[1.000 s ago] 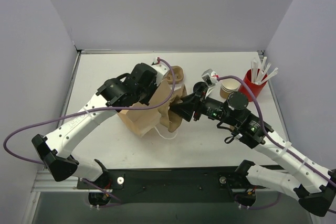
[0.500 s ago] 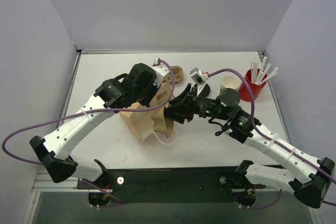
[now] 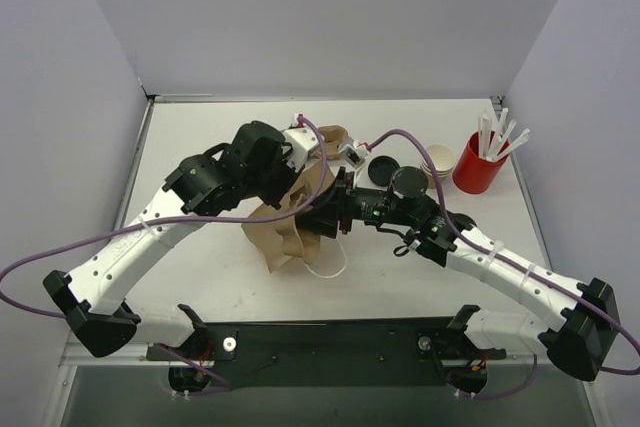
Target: Pack the takeout coffee
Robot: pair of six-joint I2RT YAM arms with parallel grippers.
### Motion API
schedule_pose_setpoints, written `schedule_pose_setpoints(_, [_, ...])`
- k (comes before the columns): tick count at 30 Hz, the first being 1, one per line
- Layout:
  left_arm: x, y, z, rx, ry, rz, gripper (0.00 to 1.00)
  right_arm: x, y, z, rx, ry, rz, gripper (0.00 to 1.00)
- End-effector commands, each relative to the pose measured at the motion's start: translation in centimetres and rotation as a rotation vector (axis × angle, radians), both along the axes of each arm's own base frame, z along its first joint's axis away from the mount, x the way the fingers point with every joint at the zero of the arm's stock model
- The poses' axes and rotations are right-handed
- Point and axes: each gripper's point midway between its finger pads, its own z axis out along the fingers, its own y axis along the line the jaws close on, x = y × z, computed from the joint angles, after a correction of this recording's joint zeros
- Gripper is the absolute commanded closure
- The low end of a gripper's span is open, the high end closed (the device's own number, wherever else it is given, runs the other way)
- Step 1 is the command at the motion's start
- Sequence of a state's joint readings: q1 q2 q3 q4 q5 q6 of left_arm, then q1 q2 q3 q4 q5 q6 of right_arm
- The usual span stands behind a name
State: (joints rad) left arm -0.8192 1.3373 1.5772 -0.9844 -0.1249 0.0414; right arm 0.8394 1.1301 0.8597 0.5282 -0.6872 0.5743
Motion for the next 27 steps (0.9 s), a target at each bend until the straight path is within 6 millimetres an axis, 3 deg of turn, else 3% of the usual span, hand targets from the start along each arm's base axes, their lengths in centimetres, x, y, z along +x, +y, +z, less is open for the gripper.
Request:
schedule_pose_setpoints(1, [-0.7,-0.2,3.3,-0.083,-0.057,-0.046,1.0,0.6,0.1,0.9,-0.034,-0.106,-0.019,0.65])
schedule_pose_setpoints(3, [-0.8,-0.3,3.5,-0.09,-0.057,-0.047,1.0,1.0,-0.5,-1.1,-0.134,-0.116,-0.05,0.65])
schedule_pose_setpoints(12, [-0.8,-1.6,3.6,-0.168,0.011,0.009,1.0,2.9,-2.5,-5.0,-0.418,-0.205,-0.218,0.65])
schedule_pose_setpoints(14, [-1.3,-2.3,3.5,-0.187,0.048,-0.005,1.0,3.7,-2.8,-5.0,-0.463,-0.237,-0.271,0.65])
schedule_pose_setpoints(15, [-1.5,-2.5,3.5,-0.196,0.058,-0.009,1.0,3.2,-2.8,-6.0,-0.513,-0.234,-0.257,0.66])
schedule_pose_setpoints(21, [-2.5,-4.0,3.7,-0.26,0.111,-0.063,1.0,4.1,-3.9,-6.0,-0.649,-0.325,-0.323,0.67])
schedule_pose_setpoints(27, [-3.5,-5.1,3.0,-0.262,0.163,-0.113,1.0,4.1,-4.6,-5.5,-0.675,-0.346,-0.336,0.68])
